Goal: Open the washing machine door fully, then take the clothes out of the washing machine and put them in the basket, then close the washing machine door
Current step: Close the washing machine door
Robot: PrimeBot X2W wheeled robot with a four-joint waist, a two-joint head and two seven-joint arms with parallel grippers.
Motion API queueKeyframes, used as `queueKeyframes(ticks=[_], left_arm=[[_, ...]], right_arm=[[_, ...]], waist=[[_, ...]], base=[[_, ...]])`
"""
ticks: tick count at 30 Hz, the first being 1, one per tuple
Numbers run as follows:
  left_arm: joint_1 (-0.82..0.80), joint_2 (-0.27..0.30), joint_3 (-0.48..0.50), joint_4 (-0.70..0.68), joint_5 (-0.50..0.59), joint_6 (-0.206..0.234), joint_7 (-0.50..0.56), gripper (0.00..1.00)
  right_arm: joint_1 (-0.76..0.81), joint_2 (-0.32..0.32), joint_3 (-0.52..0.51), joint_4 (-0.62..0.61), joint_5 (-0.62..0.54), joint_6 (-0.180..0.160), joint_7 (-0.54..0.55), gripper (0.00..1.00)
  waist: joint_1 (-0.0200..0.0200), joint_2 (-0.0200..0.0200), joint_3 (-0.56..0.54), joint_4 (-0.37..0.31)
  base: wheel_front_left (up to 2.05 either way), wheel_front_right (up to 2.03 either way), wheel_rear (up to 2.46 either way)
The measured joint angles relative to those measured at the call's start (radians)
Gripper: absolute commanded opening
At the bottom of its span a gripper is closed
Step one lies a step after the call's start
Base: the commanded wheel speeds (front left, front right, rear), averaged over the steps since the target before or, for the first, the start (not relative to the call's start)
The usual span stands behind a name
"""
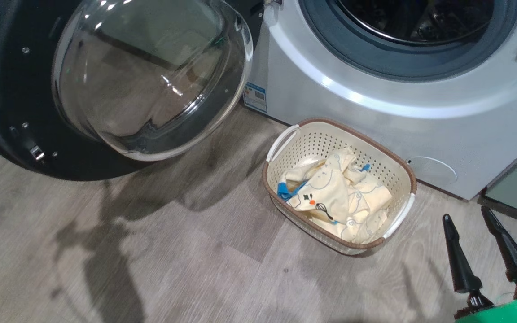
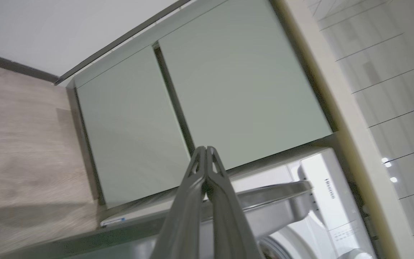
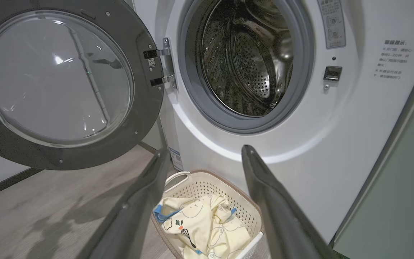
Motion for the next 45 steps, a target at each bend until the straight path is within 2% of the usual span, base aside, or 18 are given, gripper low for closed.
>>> queueKeyframes(ticks=[10, 27, 39, 45], left_arm=[[-0.032, -0.005, -0.043, 0.065, 0.027, -0.031, 0.028, 0.0], [-0.032, -0.006, -0.061, 0.071, 0.021, -0.076, 0.123, 0.0], [0.017, -0.013, -0.057, 0.002, -0.035, -0.091, 0.213, 0.0], [0.057, -0.038, -0.055, -0.061, -0.068, -0.098, 0.264, 0.0]], right_arm=[[-0.019, -0.001, -0.002, -0.003, 0.0, 0.0, 0.0, 1.0], [-0.021, -0.007, -0.002, -0.002, 0.009, 0.0, 0.0, 1.0], [-0.037, -0.007, -0.002, 0.0, 0.009, 0.0, 0.0, 1.0], [-0.036, -0.007, -0.003, 0.001, 0.009, 0.0, 0.0, 1.0]], waist=[[0.0, 0.0, 0.029, -0.011], [-0.0001, 0.0, 0.04, -0.002], [-0.0001, 0.0, 0.034, 0.001], [-0.0001, 0.0, 0.03, 0.006]], base=[[0.0, 0.0, 0.0], [0.0, 0.0, 0.0], [0.0, 0.0, 0.0], [0.0, 0.0, 0.0]])
